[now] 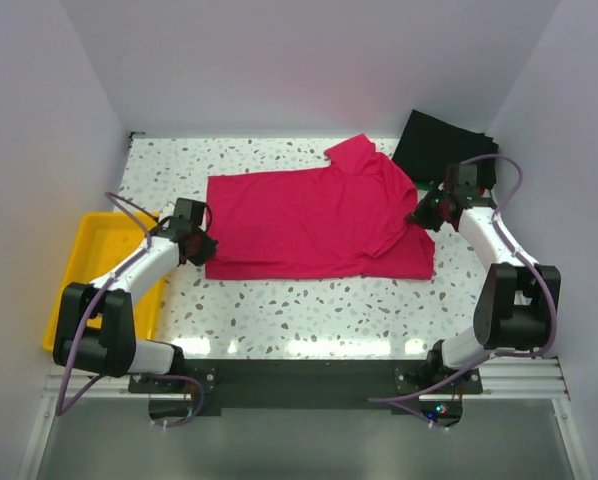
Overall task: Fold and stack the t-shirts
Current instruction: Fold the tshirt
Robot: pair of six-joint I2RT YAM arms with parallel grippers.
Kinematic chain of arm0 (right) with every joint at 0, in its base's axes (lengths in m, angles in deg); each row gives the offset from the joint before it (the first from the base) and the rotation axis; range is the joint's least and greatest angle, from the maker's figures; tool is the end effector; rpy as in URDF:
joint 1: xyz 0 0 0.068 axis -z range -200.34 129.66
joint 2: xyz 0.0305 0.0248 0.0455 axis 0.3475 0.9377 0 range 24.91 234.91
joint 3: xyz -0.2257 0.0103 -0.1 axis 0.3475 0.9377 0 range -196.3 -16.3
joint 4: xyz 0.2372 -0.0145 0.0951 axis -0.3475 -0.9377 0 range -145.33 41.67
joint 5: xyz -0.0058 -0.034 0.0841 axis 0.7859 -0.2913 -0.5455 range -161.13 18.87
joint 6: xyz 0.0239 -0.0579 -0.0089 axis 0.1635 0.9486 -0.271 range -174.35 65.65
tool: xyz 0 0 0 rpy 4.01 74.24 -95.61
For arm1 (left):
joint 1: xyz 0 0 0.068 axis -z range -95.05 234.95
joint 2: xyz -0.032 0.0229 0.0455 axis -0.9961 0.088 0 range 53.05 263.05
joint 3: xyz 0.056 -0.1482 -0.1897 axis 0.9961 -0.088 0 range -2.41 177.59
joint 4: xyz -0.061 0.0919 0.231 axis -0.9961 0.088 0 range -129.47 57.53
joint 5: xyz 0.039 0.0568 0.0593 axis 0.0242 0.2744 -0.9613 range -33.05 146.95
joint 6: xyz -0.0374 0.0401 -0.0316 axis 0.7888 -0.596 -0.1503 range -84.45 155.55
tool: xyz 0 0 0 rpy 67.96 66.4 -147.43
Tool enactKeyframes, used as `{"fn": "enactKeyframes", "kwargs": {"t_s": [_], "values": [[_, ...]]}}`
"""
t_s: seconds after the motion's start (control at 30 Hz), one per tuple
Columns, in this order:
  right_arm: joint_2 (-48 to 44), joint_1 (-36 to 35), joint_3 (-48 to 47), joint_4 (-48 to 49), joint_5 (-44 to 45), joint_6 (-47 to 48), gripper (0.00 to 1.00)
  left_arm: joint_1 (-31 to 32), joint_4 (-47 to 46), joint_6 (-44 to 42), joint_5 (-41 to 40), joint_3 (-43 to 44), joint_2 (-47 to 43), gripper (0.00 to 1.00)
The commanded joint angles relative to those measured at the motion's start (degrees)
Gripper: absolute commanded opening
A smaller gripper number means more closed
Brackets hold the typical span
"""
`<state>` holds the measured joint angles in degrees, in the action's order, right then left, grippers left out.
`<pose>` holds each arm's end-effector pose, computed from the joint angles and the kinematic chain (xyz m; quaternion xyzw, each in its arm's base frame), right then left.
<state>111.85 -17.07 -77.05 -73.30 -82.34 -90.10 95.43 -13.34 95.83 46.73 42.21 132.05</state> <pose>0.3246 -0.0090 0.2040 0.2828 0.8956 0.1810 0.2919 0.2631 -0.0398 0.1549 -0.4261 0.8641 -0.0766 0.2566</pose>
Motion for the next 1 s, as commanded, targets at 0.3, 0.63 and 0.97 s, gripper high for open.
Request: {"fn": "enactKeyframes", "kwargs": {"t_s": [0.3, 0.63, 0.97], "values": [[0.2, -0.1, -6.0, 3.3, 1.5, 0.7, 0.0, -1.3, -0.7, -2.0, -0.5, 4.5, -1.7, 0.0], [0.6, 0.1, -7.0, 4.4, 1.9, 0.2, 0.0, -2.5, -1.2, -1.6, -0.8, 4.9, -1.5, 0.0], [5.4, 0.1, -11.6, 3.7, 1.6, 1.6, 0.0, -3.4, -3.2, -1.5, -0.2, 6.2, 2.1, 0.0]]}}
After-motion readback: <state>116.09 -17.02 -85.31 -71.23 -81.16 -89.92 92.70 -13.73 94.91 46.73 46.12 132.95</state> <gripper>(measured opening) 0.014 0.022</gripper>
